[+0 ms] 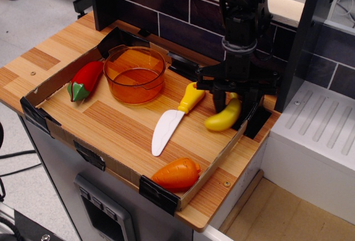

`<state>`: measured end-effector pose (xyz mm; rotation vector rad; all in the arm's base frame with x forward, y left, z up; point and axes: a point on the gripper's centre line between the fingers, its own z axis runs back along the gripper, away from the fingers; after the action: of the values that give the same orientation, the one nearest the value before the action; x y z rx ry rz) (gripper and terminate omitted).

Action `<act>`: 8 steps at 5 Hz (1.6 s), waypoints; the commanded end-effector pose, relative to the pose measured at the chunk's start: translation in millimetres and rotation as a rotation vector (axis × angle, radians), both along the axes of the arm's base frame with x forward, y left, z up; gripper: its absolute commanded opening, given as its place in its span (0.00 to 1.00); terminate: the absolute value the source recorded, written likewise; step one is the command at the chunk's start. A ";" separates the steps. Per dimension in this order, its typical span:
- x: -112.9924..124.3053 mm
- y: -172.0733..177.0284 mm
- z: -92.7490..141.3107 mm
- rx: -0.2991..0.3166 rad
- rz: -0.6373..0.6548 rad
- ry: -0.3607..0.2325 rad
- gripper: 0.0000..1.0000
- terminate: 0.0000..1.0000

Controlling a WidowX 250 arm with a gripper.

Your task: Put banana in pot

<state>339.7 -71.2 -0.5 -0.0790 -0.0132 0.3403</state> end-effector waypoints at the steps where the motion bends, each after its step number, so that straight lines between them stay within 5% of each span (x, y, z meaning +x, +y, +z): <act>1: 2.1 2.8 48.7 -0.025 0.052 -0.078 0.00 0.00; 3: -3.9 55.8 104.7 -0.007 0.161 -0.133 0.00 0.00; 4: -3.6 87.7 109.8 0.062 0.238 -0.126 0.00 0.00; 6: -1.1 147.7 83.3 0.137 0.332 -0.094 0.00 0.00; 8: -5.6 165.7 63.7 0.221 0.313 -0.095 0.00 0.00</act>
<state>336.0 94.2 46.7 0.1269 -0.1177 0.6366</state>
